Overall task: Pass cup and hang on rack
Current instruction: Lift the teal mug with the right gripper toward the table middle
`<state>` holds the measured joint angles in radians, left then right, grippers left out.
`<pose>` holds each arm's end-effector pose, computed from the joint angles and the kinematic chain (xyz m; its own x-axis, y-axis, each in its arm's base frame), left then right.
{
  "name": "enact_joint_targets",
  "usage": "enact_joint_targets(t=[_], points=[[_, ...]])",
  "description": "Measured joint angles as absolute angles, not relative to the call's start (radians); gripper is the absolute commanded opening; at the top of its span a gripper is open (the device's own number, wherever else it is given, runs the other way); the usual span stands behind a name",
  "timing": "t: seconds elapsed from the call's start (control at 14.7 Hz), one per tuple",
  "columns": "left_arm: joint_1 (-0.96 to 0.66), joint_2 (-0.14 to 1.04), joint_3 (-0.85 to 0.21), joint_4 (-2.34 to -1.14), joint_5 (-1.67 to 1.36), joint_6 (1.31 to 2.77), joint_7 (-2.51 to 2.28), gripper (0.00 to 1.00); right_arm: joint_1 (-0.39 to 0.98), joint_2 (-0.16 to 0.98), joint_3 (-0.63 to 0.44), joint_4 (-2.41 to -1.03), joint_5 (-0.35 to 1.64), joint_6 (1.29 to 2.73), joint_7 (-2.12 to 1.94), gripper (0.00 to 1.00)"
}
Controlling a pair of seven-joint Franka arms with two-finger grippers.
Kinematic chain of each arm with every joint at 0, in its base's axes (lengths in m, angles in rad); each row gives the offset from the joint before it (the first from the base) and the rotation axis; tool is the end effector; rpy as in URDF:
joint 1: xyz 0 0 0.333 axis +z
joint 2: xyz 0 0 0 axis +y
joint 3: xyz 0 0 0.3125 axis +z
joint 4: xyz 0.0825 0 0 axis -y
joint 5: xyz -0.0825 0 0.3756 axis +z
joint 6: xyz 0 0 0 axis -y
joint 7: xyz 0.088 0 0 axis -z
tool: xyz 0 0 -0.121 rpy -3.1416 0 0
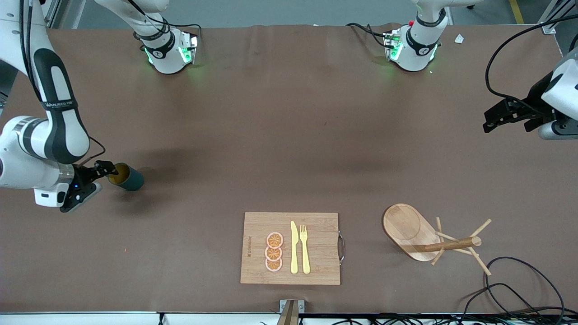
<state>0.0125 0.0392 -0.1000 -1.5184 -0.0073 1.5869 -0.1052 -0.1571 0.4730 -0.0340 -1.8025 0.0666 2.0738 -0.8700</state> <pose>0.5585 -0.0487 0.6112 0.9994 0.0180 0.0281 0.0176 -0.9997 0.0143 0.6072 -0.1120 0.2572 0.7906 0.6038 -0.1023 0.5830 -0.7932 -0.1759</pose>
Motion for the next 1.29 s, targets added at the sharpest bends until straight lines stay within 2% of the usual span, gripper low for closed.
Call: enact_joint_targets(t=[0.07,0.34,0.48,0.54,0.88,1.29], points=[[0.019,0.039,-0.100,-1.518,-0.007,1.587,-0.105,1.00,-0.157,0.483,-0.033,-1.802,0.067,2.088,-0.871,0.94],[0.047,0.038,-0.099,-1.518,-0.007,1.587,-0.105,1.00,-0.158,0.524,-0.033,-1.802,0.067,2.121,-0.889,0.40],[0.060,0.038,-0.099,-1.518,-0.007,1.587,-0.105,1.00,-0.162,0.545,-0.033,-1.802,0.067,2.129,-0.894,0.08],[0.062,0.038,-0.099,-1.518,-0.007,1.587,-0.105,1.00,-0.165,0.552,-0.033,-1.802,0.067,2.131,-0.895,0.01],[0.081,0.035,-0.099,-1.518,-0.007,1.587,-0.104,1.00,-0.164,0.557,-0.028,-1.796,0.070,2.123,-0.891,0.00],[0.087,0.029,-0.100,-1.518,-0.007,1.587,-0.102,1.00,-0.083,0.507,-0.018,-1.720,0.076,1.981,-0.676,0.00]])
